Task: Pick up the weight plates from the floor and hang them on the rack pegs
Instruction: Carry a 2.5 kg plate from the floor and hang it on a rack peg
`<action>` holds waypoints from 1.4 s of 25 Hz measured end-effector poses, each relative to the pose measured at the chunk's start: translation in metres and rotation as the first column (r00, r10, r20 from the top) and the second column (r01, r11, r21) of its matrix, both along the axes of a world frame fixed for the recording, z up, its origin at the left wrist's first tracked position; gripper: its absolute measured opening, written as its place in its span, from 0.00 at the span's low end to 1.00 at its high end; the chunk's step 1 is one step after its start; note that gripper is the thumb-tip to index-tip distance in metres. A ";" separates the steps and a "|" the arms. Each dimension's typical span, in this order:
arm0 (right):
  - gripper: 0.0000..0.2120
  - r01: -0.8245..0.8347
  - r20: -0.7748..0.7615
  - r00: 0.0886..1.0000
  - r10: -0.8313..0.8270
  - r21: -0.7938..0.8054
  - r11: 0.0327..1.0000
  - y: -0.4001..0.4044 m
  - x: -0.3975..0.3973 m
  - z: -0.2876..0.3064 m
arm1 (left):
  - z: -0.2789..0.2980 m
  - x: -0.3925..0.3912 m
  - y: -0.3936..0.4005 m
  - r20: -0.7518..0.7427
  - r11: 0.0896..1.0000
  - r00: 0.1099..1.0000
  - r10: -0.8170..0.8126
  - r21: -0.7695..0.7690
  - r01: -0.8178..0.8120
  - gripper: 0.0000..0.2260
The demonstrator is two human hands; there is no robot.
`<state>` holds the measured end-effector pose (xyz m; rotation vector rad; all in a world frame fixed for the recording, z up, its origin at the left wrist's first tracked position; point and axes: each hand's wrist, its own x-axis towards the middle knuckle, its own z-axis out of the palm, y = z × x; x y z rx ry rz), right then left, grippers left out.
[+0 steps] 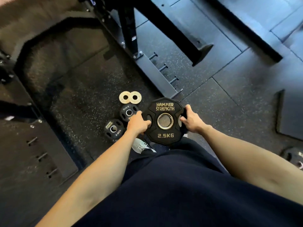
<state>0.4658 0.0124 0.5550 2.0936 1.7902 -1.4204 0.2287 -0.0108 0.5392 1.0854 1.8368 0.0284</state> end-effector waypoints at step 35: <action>0.10 0.627 0.001 0.779 -0.627 -0.002 0.779 0.199 0.611 0.009 | 0.000 0.644 0.349 -0.051 0.784 0.791 -0.610 0.104 0.611 0.13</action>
